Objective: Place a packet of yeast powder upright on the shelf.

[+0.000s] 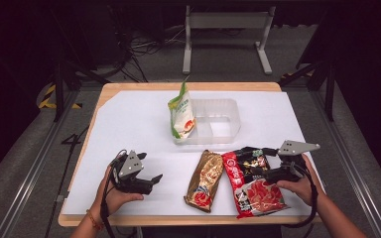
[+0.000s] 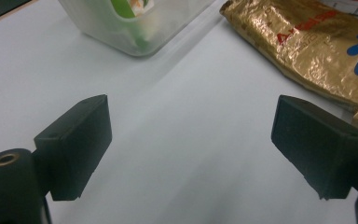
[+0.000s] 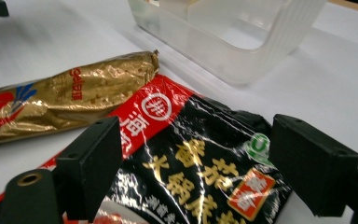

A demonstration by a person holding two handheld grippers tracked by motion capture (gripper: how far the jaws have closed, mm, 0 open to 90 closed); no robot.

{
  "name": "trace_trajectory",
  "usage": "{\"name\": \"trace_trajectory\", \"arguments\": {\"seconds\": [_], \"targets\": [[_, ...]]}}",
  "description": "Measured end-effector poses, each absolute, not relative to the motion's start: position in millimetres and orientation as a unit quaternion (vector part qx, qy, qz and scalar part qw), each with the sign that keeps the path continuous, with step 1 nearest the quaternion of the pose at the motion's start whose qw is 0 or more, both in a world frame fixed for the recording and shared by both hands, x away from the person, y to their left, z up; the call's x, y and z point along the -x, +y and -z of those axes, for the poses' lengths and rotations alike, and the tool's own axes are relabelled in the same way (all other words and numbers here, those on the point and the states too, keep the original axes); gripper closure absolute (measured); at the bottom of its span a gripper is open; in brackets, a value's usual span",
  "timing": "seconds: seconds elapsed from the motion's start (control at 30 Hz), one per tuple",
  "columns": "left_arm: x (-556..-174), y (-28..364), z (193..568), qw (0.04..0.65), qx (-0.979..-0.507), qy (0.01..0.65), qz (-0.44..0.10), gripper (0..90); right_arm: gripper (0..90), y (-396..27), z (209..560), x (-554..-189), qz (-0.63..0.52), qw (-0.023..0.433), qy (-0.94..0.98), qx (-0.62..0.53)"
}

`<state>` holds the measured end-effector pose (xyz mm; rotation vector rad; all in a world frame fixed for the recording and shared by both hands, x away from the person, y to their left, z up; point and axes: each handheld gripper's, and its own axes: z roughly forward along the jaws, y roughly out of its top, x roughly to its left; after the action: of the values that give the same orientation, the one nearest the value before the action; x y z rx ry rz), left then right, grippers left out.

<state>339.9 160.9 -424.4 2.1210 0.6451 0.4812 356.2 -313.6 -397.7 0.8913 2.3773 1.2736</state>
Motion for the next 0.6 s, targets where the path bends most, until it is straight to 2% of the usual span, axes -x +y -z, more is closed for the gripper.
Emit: {"name": "trace_trajectory", "arguments": {"seconds": [0.2,0.43,0.6], "targets": [[-334.7,163.2,430.8,0.432,-0.84,0.259,-0.204,12.0,24.6,-294.5,396.6,-369.2,-0.446,0.129,0.837,-0.29],[-331.5,161.5,430.7,0.447,-0.834,0.251,-0.202,12.1,25.5,-266.8,399.2,-380.5,-0.439,0.112,0.852,-0.263],[-332.3,160.4,432.3,0.444,-0.835,0.253,-0.202,12.1,27.0,-243.7,403.1,-390.7,-0.422,0.082,0.869,-0.245]]}}
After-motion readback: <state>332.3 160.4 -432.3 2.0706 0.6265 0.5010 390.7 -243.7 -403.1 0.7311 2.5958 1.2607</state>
